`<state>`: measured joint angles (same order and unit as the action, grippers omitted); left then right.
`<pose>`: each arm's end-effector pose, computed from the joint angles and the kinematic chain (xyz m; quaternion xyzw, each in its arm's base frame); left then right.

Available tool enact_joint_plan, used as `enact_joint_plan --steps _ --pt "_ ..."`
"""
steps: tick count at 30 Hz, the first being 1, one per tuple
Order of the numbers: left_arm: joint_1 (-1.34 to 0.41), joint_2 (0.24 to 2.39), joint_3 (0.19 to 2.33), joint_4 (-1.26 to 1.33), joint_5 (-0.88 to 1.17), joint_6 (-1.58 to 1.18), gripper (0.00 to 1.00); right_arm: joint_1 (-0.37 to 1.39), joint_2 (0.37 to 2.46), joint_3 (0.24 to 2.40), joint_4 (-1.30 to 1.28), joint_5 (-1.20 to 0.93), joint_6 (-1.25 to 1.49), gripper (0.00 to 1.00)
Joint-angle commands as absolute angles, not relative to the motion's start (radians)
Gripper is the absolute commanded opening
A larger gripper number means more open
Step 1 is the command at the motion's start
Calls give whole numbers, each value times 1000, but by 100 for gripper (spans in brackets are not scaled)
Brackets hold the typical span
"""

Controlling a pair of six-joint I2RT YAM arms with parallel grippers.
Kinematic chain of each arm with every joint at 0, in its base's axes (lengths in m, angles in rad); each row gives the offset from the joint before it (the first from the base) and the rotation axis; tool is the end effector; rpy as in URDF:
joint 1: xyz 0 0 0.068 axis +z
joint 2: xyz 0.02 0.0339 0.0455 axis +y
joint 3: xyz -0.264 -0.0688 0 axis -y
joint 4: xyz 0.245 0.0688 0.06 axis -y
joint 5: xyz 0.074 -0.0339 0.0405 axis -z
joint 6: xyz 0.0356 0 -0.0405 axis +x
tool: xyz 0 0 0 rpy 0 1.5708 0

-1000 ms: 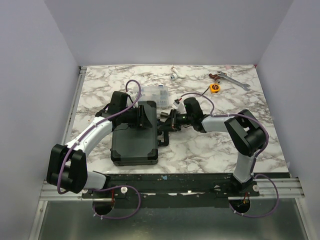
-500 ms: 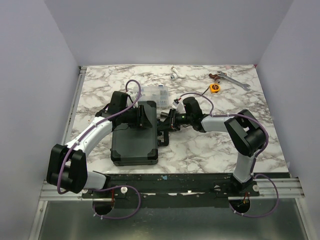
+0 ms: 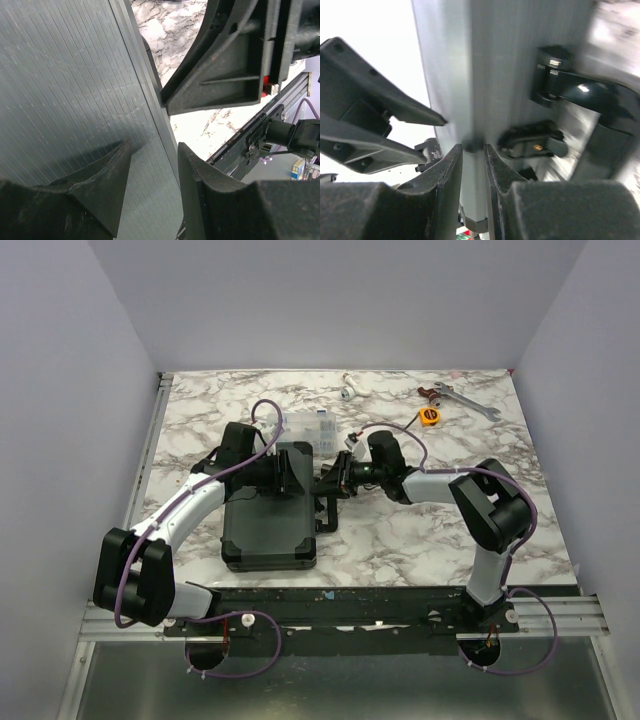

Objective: Pack up texas hold em set

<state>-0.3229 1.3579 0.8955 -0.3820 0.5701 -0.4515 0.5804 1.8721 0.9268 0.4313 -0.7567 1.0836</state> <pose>0.2588 -0.1069 0.2382 0.0421 0.9016 -0.3721 0.2164 0.3022 0.2274 0.1530 0.0194 0.8236 0.5612 0.0796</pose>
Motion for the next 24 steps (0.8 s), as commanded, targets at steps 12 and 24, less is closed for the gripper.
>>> enact_joint_plan --steps 12,24 --pt "-327 1388 853 -488 486 -399 44 609 1691 921 200 -460 910 31" --pt "-327 1395 854 -484 487 -400 44 612 1775 981 -12 -338 839 0"
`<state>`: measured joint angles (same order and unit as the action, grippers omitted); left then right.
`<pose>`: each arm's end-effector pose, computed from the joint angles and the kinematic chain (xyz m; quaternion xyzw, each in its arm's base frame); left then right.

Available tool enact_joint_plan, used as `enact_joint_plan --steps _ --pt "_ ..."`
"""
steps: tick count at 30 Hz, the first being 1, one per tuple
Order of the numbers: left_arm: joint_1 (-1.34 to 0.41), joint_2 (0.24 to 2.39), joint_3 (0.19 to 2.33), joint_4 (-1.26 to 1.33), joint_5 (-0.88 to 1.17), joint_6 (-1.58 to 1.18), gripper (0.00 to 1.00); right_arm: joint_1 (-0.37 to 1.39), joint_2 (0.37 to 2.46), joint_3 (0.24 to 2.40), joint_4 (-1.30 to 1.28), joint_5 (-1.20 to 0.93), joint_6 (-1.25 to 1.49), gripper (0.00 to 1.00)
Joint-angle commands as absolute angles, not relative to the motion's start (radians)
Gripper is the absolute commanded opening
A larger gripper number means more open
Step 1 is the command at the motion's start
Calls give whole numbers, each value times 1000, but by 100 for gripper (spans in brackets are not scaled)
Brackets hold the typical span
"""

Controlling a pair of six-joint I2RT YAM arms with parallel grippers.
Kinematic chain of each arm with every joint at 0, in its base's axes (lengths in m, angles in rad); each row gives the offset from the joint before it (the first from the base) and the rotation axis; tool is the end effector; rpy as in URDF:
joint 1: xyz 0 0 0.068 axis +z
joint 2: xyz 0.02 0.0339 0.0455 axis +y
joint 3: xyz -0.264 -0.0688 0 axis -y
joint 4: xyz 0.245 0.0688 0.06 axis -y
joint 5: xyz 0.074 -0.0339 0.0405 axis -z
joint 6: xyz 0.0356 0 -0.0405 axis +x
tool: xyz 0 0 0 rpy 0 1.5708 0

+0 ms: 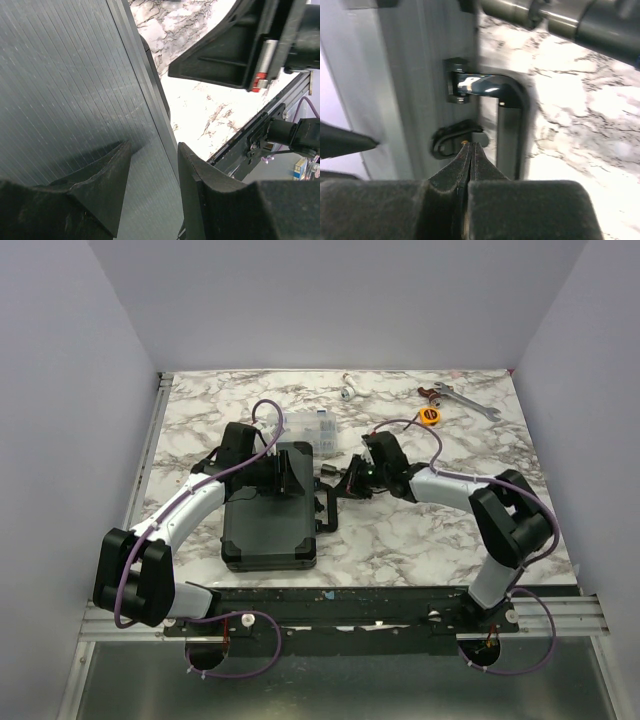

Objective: Pack up texas hold em set

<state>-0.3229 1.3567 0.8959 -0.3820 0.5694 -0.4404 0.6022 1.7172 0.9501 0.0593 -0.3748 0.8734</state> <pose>0.2587 -0.1068 0.2386 0.0472 0.9012 -0.3708 0.2193 0.2876 0.2135 0.1782 0.0434 0.8948 0.4016 0.1902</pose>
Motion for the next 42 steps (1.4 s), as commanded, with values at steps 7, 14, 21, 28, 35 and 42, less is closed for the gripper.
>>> enact_joint_plan --steps 7,14,21,28,35,42 --pt "-327 1399 856 -485 487 -402 44 644 1833 1003 41 -358 826 1" --pt "-327 1400 857 -482 489 -402 44 663 1863 1020 13 -324 788 0" --pt "-327 1401 858 -483 492 -402 44 729 1866 1041 -66 -219 743 0" --pt "-327 1402 857 -485 493 -402 44 761 1909 1049 -92 -155 724 0" --pt "-327 1402 857 -484 489 -401 44 837 1938 1052 -124 -99 737 0" --pt "-327 1401 857 -484 490 -402 44 884 1960 1034 -105 -133 781 0"
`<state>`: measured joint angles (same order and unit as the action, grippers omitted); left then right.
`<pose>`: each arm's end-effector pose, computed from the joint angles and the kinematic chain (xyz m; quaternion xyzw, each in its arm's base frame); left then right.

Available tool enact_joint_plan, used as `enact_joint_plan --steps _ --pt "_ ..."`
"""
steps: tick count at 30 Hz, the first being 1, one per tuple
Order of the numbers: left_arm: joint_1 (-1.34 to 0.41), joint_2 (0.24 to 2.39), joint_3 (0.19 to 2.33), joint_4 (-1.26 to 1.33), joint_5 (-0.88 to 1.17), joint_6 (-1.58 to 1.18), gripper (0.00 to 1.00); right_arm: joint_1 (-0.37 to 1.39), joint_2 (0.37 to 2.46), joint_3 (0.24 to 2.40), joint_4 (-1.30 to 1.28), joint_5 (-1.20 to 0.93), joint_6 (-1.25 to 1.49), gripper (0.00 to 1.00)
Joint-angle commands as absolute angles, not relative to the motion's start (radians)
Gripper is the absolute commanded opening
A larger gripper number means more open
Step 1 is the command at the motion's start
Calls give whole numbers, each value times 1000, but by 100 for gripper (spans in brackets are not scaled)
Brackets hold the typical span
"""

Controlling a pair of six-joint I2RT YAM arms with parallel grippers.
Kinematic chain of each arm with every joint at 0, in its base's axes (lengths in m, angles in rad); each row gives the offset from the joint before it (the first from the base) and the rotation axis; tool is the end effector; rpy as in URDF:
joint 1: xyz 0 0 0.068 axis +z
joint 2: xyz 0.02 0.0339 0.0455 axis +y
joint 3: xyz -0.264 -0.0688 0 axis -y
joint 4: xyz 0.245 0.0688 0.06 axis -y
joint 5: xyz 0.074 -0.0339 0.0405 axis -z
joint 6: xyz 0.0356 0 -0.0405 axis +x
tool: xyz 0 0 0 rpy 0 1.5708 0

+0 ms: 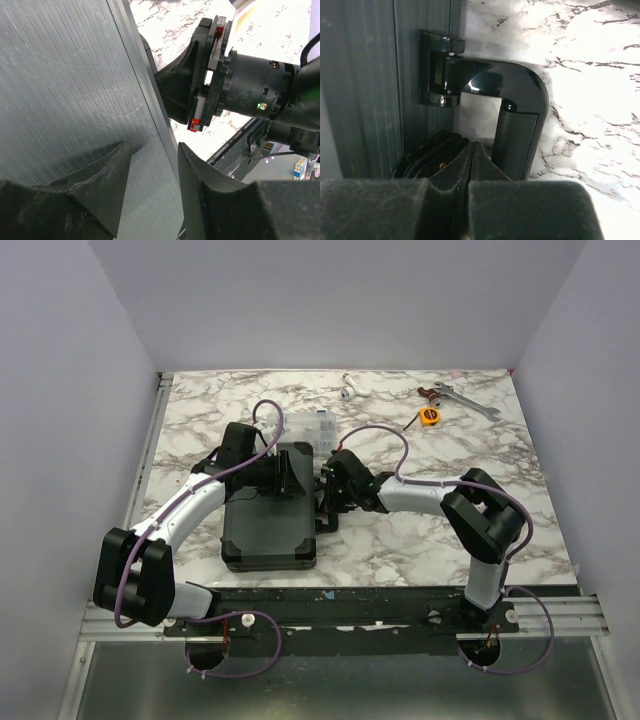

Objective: Pack up texas hold em set

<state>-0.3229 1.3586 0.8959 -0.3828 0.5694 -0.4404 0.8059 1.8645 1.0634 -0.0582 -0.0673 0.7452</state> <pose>0.2589 -0.1069 0.2381 0.0468 0.9016 -0.3705 0.2182 0.2625 0.2769 0.1491 -0.0401 0.9361 0.2662 0.2265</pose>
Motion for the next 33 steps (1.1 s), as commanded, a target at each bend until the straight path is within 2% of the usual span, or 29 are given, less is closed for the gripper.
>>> enact_joint_plan --steps 1,9,14,20,27,33 --pt "-327 1399 857 -482 491 -402 44 884 1970 1035 -98 -146 785 0" --pt "-327 1387 854 -482 491 -403 44 884 2003 1053 -10 -206 801 0" --pt "-327 1385 854 -480 497 -403 44 873 1926 920 356 -402 831 0" --pt "-327 1378 854 -480 499 -403 44 853 1921 932 376 -468 811 0" --pt "-327 1356 856 -471 508 -400 44 847 1742 982 30 -114 692 0" --pt "-327 1287 849 -435 503 -398 44 823 1567 987 -165 119 643 0"
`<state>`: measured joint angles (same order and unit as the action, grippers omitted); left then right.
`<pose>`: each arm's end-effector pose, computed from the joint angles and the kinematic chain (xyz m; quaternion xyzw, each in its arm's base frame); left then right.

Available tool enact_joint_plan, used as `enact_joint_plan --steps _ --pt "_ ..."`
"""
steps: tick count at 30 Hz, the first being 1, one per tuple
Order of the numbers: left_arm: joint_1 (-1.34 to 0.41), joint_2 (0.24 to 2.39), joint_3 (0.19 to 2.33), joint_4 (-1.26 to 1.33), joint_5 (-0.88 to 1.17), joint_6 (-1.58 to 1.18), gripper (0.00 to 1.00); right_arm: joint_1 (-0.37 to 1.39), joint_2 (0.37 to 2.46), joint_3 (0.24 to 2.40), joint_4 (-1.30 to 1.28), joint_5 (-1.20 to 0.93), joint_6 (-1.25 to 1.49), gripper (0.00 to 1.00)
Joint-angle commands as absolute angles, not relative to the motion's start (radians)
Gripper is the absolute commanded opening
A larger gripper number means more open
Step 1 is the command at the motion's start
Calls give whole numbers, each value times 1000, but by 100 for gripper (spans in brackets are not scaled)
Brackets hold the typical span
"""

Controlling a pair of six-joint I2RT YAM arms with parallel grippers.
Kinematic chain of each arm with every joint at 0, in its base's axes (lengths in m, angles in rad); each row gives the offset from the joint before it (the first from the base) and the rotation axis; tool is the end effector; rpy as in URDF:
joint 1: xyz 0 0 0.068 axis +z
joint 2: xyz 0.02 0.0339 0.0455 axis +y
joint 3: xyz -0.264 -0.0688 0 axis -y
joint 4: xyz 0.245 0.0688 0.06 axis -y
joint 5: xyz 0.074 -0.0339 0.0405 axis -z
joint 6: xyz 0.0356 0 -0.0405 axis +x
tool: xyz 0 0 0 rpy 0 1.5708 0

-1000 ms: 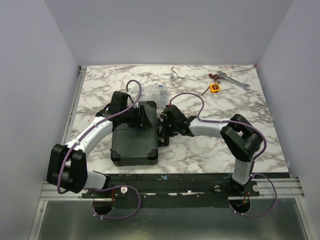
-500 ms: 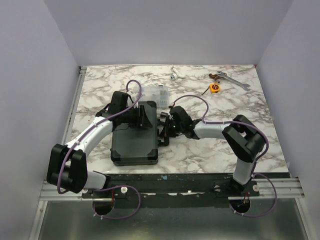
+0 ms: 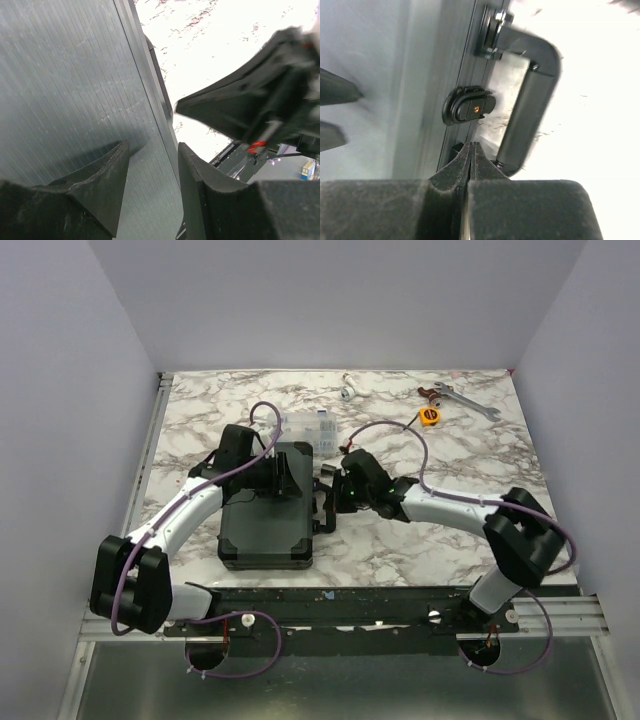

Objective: Pack up texas hold em set

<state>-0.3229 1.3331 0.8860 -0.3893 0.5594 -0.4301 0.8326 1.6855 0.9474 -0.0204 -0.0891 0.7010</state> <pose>0.2543 -0.1050 0.2409 0.0509 0.9011 -0.3665 0.2261 0.2341 0.2620 0.1800 -0.0779 0.9146 0.3033 0.2558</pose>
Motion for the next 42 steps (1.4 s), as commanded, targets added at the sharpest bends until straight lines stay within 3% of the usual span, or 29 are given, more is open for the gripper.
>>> enact_joint_plan --steps 1,9,13,21,30,34,42 --pt "-327 1269 847 -425 494 -396 44 821 1533 985 -197 157 634 0" --pt "-325 982 790 -282 432 -401 52 799 1211 939 -377 515 566 1" --pt "-325 839 805 -277 381 -377 60 798 1027 956 -453 655 520 13" --pt "-325 586 899 -288 202 -302 82 798 771 1020 -527 870 413 47" --pt "-325 409 970 -287 20 -239 89 799 668 1121 -557 955 332 92" --pt "-325 337 981 -268 -46 -212 93 799 639 1139 -544 966 283 100" --pt "-325 289 1009 -267 -68 -178 95 799 569 1123 -483 947 252 100"
